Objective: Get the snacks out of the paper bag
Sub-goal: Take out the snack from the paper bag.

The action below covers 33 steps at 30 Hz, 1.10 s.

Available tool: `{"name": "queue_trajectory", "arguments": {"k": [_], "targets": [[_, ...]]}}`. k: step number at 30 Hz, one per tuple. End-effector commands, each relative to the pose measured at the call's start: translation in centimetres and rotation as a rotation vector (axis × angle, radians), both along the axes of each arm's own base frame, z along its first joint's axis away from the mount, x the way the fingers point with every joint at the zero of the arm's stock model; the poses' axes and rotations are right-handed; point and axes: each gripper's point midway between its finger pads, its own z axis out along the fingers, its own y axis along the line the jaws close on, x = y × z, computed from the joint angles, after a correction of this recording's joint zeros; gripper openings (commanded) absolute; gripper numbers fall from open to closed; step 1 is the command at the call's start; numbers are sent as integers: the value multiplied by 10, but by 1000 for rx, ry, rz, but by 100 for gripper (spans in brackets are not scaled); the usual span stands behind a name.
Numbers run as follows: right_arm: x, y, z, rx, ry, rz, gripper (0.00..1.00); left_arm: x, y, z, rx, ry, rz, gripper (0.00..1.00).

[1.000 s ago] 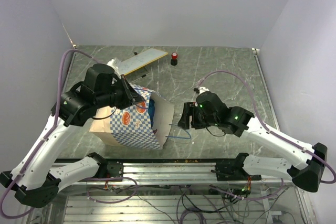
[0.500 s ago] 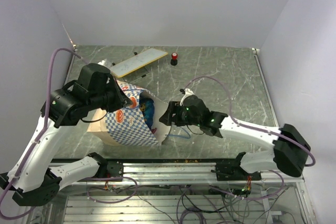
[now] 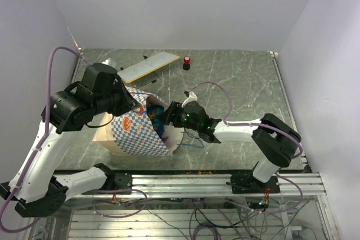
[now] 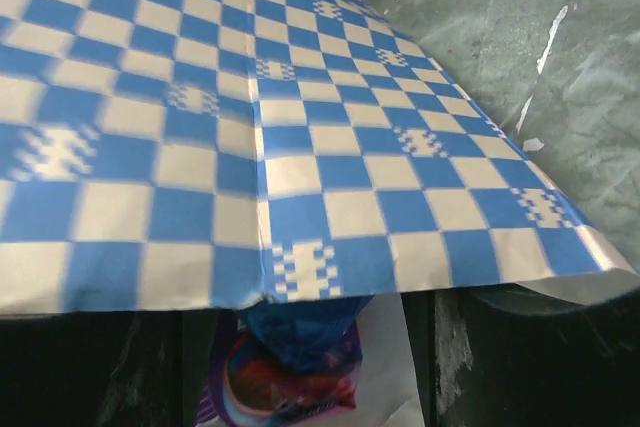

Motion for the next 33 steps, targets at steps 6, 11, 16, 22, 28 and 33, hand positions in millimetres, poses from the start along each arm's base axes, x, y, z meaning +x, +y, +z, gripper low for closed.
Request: {"name": "queue_trajectory", "arguments": {"k": [6,11,16,22,28,33], "targets": [[20,14,-19,-9,-18,-36,70,0,3,17,-55,-58,30,7],[22,24,-36,-49,-12,-3,72,1,3,19,-49,-66,28,7],[25,36,-39,-31,-6,13,67,5,1,21,-34,-74,20,7],[30,53,-32,-27,-30,24,48,9,1,24,-21,-89,12,7],[31,58,-22,-35,-68,40,4,9,10,30,4,-107,38,7],[49,34,5,-88,-130,-22,0,17,17,32,44,-129,74,7]]}}
